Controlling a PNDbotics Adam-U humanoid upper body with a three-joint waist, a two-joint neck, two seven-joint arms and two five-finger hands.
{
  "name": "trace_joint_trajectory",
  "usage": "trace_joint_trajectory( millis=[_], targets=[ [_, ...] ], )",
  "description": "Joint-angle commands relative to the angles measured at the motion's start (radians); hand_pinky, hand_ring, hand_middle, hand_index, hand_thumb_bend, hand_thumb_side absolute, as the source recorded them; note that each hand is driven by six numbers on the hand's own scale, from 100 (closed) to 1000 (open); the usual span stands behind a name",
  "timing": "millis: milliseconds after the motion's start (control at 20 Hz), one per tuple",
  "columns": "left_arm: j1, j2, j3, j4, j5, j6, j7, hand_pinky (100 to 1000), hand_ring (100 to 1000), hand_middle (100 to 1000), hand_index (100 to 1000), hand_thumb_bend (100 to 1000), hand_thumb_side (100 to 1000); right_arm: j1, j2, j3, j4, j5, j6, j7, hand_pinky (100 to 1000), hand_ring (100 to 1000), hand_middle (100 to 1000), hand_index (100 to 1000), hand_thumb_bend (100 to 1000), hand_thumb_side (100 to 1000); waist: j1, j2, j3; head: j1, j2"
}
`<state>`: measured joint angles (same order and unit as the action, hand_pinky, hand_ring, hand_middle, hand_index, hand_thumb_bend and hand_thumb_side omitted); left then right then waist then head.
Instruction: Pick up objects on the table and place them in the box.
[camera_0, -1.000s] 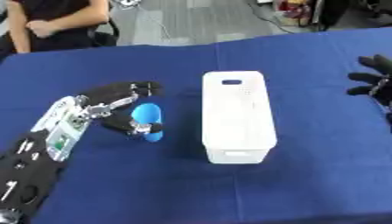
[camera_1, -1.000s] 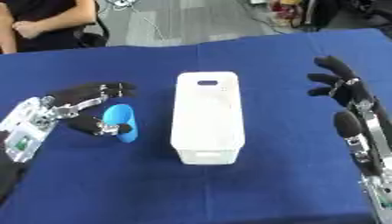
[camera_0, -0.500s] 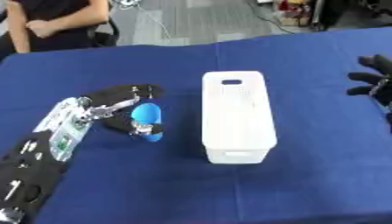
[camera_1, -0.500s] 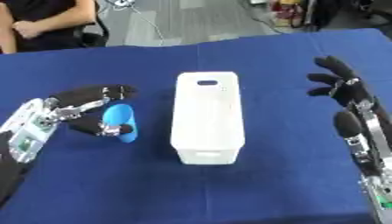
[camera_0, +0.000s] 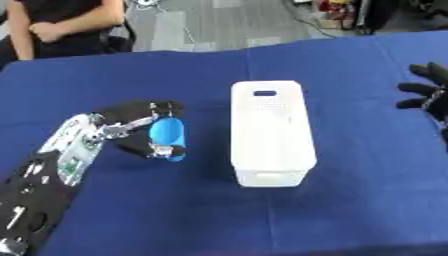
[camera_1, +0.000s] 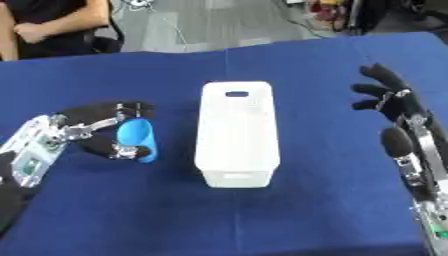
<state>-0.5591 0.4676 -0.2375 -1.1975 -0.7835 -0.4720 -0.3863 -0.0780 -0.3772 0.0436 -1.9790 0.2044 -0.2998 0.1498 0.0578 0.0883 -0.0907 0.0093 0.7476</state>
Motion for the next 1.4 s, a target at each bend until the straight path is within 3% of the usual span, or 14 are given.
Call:
trace_joint_trajectory(
  millis=[50,1000,1200,1250,1400],
  targets=[
    [-0.016,0.012,0.003,-0.002,-0.006,-0.004,-0.001,933,951,1000,959,975,912,-0.010,-0.013,-0.004,-0.021,-0.001,-0.003,0.000,703,831,913,1000,576,1000,-0.004,-0.009,-0.001,0.009,-0.010],
    [-0.024,0.005,-0.008,0.021,-0.029,-0.021,-0.006,932,946,987,959,989,909,-0.011,-0.012,-0.004,-0.021,-0.002,-0.004,0.001,703,831,913,1000,576,1000,-0.004,-0.007,-0.004,0.009,-0.009],
    [-0.028,0.005,-0.015,0.022,-0.039,-0.029,-0.021,926,916,932,950,1000,873,-0.011,-0.012,-0.003,-0.021,-0.003,-0.004,0.002,703,831,914,1000,575,1000,-0.004,-0.007,-0.004,0.011,-0.009],
    [-0.028,0.005,-0.016,0.021,-0.041,-0.030,-0.025,891,873,891,943,1000,822,-0.011,-0.012,-0.003,-0.021,-0.003,-0.004,0.002,703,831,914,1000,574,1000,-0.004,-0.007,-0.004,0.011,-0.009],
    [-0.028,0.005,-0.022,0.022,-0.048,-0.035,-0.050,825,831,862,932,1000,782,-0.011,-0.012,-0.003,-0.021,-0.003,-0.004,0.002,703,831,914,1000,574,1000,-0.003,-0.008,-0.005,0.011,-0.009]
  ],
)
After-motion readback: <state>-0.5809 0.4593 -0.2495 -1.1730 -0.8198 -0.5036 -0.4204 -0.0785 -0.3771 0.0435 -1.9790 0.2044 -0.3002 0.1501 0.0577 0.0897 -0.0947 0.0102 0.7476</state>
